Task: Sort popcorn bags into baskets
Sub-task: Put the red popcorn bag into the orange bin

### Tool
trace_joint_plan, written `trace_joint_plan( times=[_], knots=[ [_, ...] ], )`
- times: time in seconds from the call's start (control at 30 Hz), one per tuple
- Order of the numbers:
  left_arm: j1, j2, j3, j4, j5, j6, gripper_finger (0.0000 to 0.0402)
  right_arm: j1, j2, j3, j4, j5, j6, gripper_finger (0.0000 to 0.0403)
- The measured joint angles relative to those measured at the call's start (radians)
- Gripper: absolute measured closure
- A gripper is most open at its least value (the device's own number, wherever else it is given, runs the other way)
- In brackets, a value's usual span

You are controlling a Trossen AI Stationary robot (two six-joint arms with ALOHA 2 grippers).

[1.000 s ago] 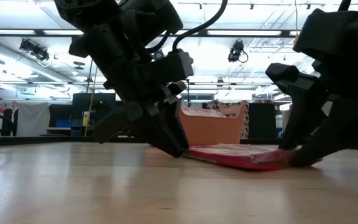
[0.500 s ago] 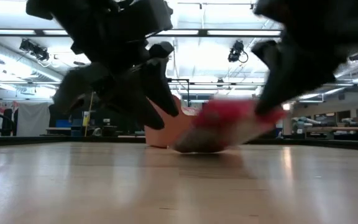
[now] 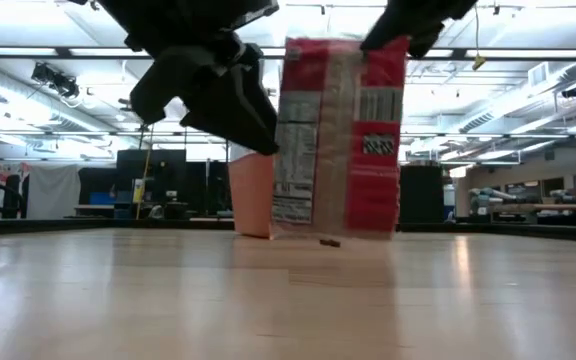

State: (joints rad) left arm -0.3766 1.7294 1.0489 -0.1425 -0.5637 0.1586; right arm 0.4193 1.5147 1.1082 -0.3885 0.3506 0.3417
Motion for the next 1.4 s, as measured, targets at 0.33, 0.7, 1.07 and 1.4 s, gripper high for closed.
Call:
trace_joint_plan(
  times=[0.33, 0.7, 1.07, 1.4],
  knots=[
    [0.05, -0.002, 0.0, 0.041, 0.176, -0.061, 0.0198, -0.016, 0.007, 0.001, 0.062, -0.015, -0.021, 0.0398],
    [0.095, -0.002, 0.0, 0.093, 0.177, -0.022, 0.0379, -0.016, 0.0, 0.001, 0.098, -0.008, -0.063, 0.0389],
    [0.116, -0.009, 0.119, -0.159, 0.027, -0.079, 0.0377, -0.017, -0.103, 0.002, -0.204, 0.169, -0.013, 0.0296],
    [0.242, -0.011, 0.366, -0.452, -0.084, -0.074, 0.0372, -0.015, -0.123, 0.001, -0.585, 0.405, 0.254, 0.0282]
  ],
)
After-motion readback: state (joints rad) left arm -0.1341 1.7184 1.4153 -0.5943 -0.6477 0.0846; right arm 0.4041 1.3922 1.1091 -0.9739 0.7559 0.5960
